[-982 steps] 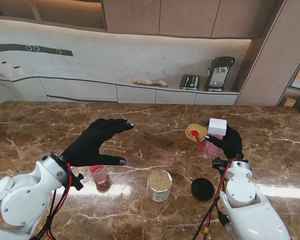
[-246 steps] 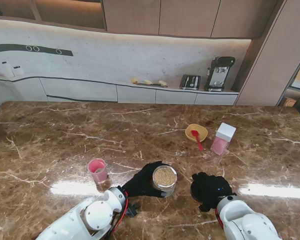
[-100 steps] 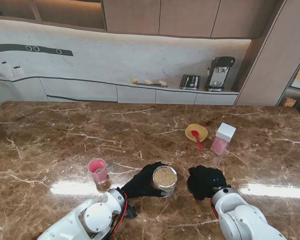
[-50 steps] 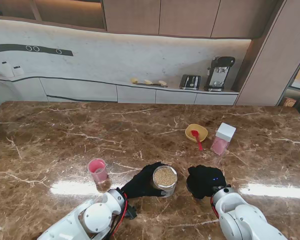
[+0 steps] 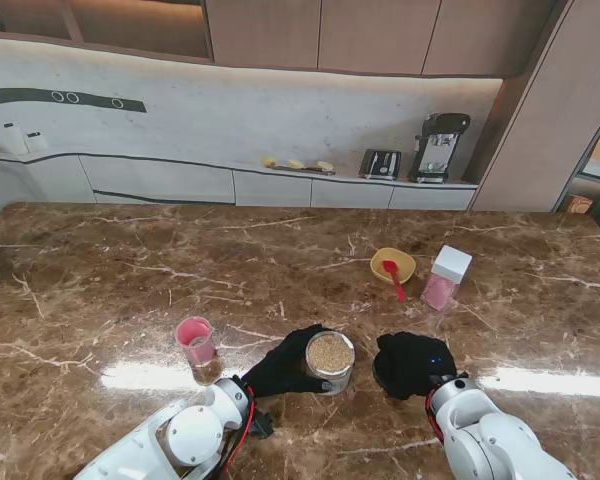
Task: Measure grain into the airtight container
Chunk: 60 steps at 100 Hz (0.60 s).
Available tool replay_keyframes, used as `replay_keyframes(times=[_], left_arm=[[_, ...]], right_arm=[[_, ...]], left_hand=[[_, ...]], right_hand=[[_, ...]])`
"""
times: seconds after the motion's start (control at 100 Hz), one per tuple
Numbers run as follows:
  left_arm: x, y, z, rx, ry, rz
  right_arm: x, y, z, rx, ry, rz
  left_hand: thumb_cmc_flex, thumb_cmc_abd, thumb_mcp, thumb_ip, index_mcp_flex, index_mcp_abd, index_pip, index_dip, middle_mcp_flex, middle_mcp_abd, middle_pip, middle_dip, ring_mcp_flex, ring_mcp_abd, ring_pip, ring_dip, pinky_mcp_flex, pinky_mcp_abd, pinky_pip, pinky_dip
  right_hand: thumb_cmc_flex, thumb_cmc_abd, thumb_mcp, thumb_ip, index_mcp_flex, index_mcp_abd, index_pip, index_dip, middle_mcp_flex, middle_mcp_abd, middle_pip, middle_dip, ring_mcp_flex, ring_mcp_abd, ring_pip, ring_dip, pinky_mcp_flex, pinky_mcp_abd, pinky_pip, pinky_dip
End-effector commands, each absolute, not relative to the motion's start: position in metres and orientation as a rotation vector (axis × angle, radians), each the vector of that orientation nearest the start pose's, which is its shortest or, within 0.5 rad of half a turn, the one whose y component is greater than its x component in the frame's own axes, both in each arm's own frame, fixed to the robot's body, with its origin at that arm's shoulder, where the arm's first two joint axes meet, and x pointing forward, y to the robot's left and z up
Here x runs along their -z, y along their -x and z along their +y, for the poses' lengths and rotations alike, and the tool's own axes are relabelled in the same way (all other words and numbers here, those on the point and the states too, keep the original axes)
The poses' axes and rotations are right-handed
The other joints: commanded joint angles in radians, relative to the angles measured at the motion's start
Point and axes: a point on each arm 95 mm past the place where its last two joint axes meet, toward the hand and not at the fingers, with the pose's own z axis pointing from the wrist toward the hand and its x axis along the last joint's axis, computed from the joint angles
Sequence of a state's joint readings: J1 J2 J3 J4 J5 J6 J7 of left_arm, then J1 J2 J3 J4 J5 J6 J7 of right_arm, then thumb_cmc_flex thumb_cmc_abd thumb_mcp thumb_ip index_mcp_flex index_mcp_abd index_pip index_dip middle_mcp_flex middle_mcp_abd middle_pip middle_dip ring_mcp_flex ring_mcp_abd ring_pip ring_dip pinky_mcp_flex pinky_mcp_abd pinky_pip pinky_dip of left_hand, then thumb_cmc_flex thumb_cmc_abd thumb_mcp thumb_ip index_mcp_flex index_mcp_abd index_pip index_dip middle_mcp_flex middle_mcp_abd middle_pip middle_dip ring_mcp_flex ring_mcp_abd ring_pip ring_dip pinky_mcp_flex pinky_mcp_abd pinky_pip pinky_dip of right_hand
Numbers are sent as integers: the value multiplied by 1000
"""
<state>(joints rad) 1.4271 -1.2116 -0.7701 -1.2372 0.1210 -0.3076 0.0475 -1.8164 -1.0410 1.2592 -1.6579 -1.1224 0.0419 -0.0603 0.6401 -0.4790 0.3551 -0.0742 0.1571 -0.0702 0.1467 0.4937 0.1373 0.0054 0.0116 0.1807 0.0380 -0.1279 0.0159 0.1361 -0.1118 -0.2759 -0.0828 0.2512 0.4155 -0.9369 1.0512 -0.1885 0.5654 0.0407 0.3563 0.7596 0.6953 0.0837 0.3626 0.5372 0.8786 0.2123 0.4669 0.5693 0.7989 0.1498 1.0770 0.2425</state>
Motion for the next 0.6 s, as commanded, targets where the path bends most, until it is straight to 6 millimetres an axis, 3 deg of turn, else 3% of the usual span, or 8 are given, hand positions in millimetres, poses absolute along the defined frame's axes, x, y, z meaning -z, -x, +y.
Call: replay_keyframes(times=[0.0, 0.22, 0.59], left_arm=[[461, -334, -119, 2028, 2154, 1474], [461, -334, -119, 2030, 2152, 1472], [461, -333, -120, 2030, 2152, 1480]], right_arm=[[397, -313, -25, -1244, -1283, 1663], [384, -312, -22, -1286, -1280, 1646], [332, -308, -13, -1436, -1195, 1580]], left_hand=[[26, 30, -32, 31, -22, -8, -14, -9, -30, 0, -21, -10, -8, 158, -26, 3, 77, 267, 126, 30], [30, 33, -38, 32, -22, -7, -10, -15, -30, 0, -20, -8, -8, 158, -26, 3, 78, 267, 126, 30], [33, 33, -42, 34, -22, -7, -4, -23, -30, 1, -20, -4, -8, 157, -25, 5, 77, 267, 126, 30]], right_hand=[[178, 159, 222, 129, 91, -57, 145, 40, 112, -93, 117, 43, 82, -140, 9, -37, 16, -94, 39, -29], [178, 157, 224, 128, 86, -54, 144, 39, 110, -91, 116, 43, 82, -139, 11, -34, 16, -94, 40, -32], [183, 155, 226, 128, 85, -49, 142, 38, 108, -86, 112, 43, 77, -136, 10, -31, 10, -94, 39, -34]])
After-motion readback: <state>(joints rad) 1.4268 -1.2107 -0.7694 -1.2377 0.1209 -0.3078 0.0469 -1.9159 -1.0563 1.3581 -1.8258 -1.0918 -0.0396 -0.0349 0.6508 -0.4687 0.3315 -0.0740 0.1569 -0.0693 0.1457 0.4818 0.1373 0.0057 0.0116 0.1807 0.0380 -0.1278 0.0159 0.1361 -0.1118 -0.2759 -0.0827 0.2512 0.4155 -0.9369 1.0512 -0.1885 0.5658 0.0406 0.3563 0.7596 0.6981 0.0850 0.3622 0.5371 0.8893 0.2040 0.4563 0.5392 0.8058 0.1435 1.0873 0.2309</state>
